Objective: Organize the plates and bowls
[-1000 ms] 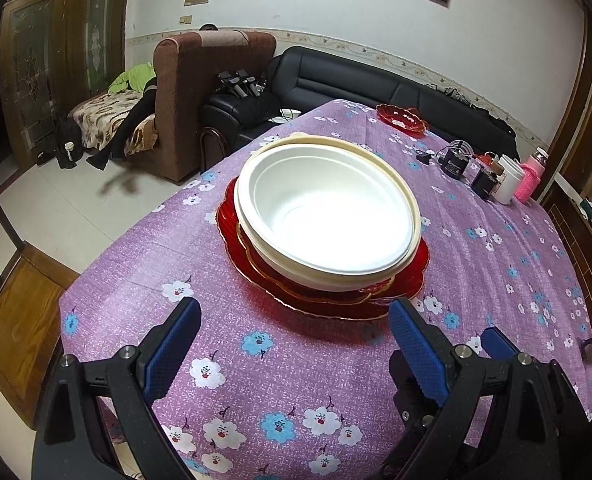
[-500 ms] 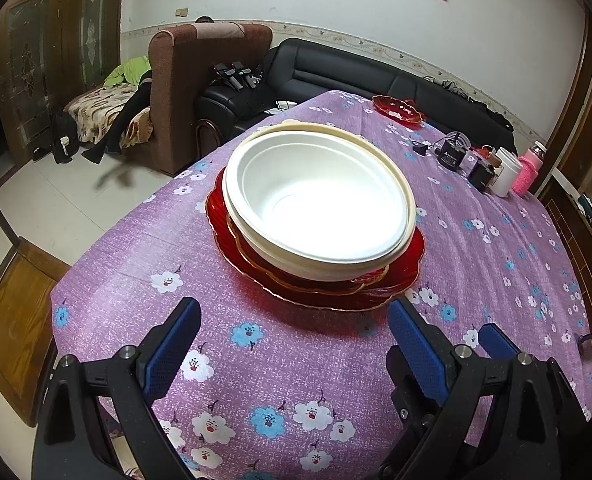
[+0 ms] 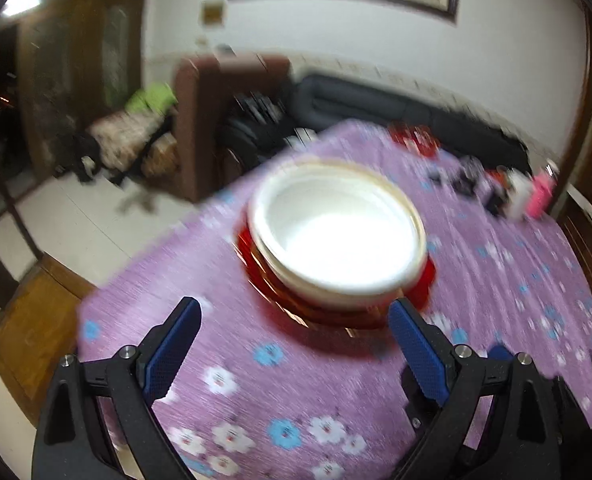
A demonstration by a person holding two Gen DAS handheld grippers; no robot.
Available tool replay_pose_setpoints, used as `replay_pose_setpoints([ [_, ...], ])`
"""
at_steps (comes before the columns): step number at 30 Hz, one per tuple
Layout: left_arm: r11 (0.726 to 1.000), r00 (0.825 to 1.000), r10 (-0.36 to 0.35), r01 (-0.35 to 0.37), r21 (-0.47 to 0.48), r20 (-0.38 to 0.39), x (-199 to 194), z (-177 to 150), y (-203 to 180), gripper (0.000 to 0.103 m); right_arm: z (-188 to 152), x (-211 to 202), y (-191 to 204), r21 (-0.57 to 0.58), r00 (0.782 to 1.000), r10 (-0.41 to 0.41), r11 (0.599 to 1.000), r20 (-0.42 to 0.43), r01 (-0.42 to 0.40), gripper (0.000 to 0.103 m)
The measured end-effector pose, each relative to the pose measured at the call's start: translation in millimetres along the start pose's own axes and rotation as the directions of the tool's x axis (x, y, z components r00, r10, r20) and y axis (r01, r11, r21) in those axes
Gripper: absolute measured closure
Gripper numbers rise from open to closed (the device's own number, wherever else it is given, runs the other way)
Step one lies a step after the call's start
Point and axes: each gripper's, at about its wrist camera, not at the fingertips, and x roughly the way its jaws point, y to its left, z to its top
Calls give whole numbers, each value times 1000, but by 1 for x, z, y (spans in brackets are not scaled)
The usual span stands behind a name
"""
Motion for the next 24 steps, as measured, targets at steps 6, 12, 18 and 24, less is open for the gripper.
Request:
replay_pose_setpoints([
  [6, 995, 974, 30, -7, -104, 223, -48, 6, 18, 0, 2, -9, -5, 14, 999, 23, 1000, 41, -24, 19],
  [12, 997, 999, -8, 12, -81, 53, -24, 15, 15, 0, 1, -15, -6, -5, 997, 51, 999, 55, -51, 19],
  [18, 999, 1000, 16, -15, -44, 20, -20, 13, 7, 0, 0, -19, -5, -35, 995, 69, 997, 71, -66, 17],
  [24, 999, 999, 50, -50, 9, 22, -18, 14, -4, 0, -1, -17, -5, -39, 995, 82, 996, 62, -80, 17],
])
